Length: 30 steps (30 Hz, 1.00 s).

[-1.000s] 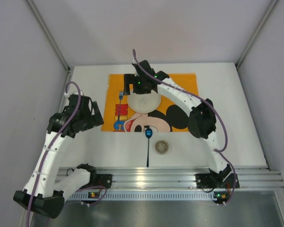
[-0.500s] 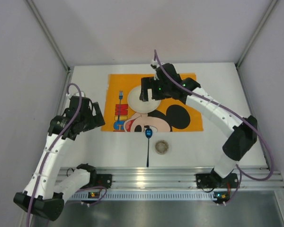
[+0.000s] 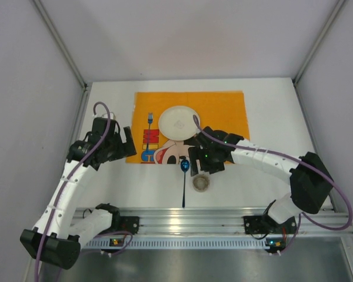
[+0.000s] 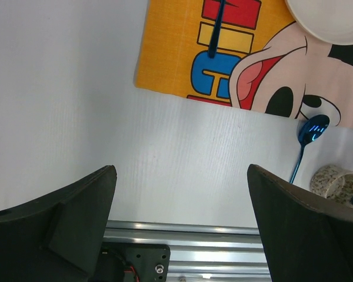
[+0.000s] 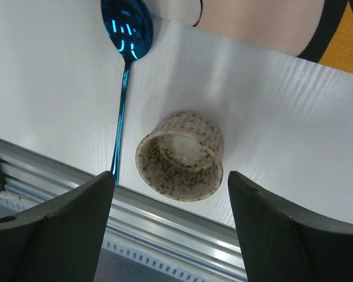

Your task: Set the dinner table for one person

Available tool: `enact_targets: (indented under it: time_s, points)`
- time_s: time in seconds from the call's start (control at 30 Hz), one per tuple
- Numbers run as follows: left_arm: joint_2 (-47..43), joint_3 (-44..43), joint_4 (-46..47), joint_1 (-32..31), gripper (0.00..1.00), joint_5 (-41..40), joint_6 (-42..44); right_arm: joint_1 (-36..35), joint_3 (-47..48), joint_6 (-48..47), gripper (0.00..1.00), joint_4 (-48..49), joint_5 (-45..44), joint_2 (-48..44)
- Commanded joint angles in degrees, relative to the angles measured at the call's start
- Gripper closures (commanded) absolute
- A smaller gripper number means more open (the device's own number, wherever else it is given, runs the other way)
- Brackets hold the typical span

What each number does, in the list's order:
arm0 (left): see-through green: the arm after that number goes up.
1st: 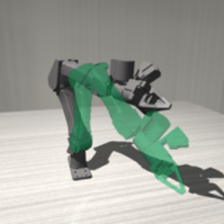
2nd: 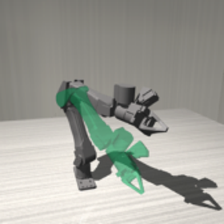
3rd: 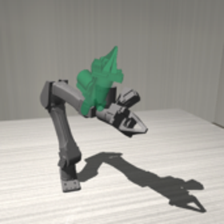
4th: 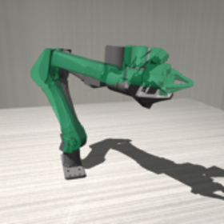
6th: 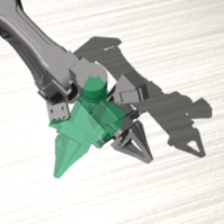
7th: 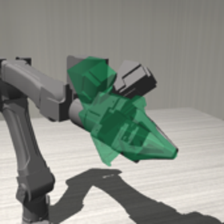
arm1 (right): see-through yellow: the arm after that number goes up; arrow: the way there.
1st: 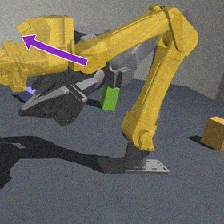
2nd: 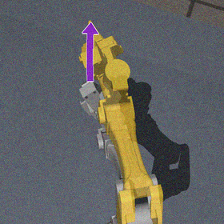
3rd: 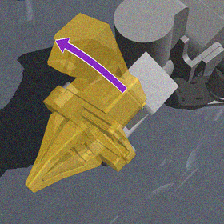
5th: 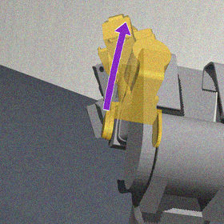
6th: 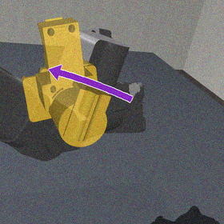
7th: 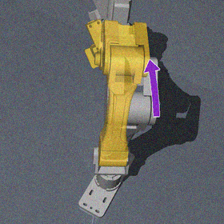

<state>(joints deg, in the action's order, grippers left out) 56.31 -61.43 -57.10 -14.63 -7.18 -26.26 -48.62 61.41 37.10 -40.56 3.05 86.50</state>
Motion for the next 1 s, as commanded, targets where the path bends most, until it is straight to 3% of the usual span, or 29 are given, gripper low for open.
enact_targets:
  time_s: [0.0,0.27,0.8,0.9,0.97]
  points:
    - [-0.41,-0.71,2.78,0.31,0.02,1.73,1.65,-0.51,-1.11,4.38,0.23,-0.74,-2.78,-2.91]
    - [-2.61,1.13,2.26,0.31,0.02,2.43,1.65,-0.42,-5.15,5.87,0.44,-2.07,-6.3,-2.48]
    - [-3.23,0.26,0.15,0.31,0.02,-0.03,3.5,-0.51,-6.91,4.56,0.72,3.46,-6.65,5.52]
    - [-3.23,0.17,0.15,0.31,0.02,-0.11,3.59,-0.42,-7.0,4.21,0.83,3.99,-6.74,6.22]
    - [-3.14,0.17,0.24,0.31,0.02,-0.03,3.5,-0.42,-6.83,4.12,0.97,3.82,-6.74,6.4]
